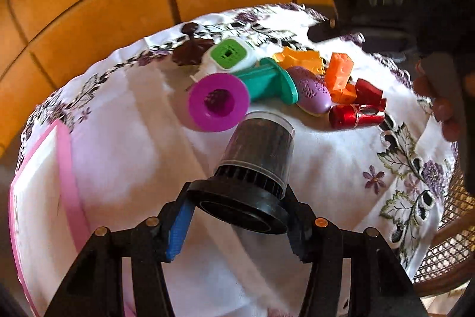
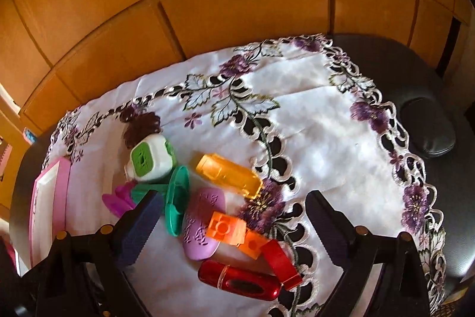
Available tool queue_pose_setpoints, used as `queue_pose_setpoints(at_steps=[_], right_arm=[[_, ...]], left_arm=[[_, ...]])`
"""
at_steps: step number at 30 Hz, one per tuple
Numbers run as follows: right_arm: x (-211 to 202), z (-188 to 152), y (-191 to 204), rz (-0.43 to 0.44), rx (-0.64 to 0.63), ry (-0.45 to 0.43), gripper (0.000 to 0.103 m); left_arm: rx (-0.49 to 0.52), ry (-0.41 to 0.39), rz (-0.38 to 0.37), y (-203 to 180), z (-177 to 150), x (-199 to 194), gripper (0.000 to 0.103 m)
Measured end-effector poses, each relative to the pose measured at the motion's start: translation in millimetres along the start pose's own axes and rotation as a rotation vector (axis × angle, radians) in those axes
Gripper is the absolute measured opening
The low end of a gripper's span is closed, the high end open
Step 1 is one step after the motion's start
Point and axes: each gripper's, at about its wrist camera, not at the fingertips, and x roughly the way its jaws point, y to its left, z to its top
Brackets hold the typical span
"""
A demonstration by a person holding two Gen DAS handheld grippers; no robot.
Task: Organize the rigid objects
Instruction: 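Carry the black cylinder toward the pink tray with the left tool while the right tool grasps the magenta spool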
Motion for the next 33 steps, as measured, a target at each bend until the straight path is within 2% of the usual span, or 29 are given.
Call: queue_pose_setpoints(at_steps=[5, 13, 17, 20, 22, 24, 30, 33], right_arm=[[2.9, -2.5, 5.1, 0.012, -0.024, 0.015, 0.092], [-3.6, 2.1, 4.2, 0.071, -0.001, -0.017, 0.076], [-3.4, -0.3, 17.2, 0.096, -0.056, -0.013, 0.072], [-2.1, -5.7, 33.9, 0.128, -0.136, 0.003, 0.071], [-6.0, -11.6, 51.1, 0.119, -0.215, -0.017, 0.071], [-9.6, -18.6, 74.5, 0.146, -0.311, -0.025, 0.072], [4.5, -33.1, 134.3, 0.071, -0.54, -0.036, 0.071], [22.0, -37.1, 155.6, 0.004, -0.638, -0.044, 0.071]], left_arm=[[-0.065, -0.031, -0.016, 11.2, -11.0, -15.0, 0.057], [-0.145, -0.087, -0.057, 30.9, -25.8, -35.3, 0.057], [-0.203, -0.124, -0.086, 44.4, -35.1, -50.4, 0.057], [-0.241, -0.141, -0.102, 54.0, -41.1, -58.9, 0.057], [-0.266, -0.153, -0.108, 61.9, -45.3, -65.2, 0.057], [-0.284, -0.167, -0.114, 69.7, -49.6, -72.2, 0.057], [-0.34, -0.205, -0.109, 97.4, -62.4, -88.6, 0.057], [-0.379, -0.213, -0.099, 113.8, -70.7, -93.9, 0.057]])
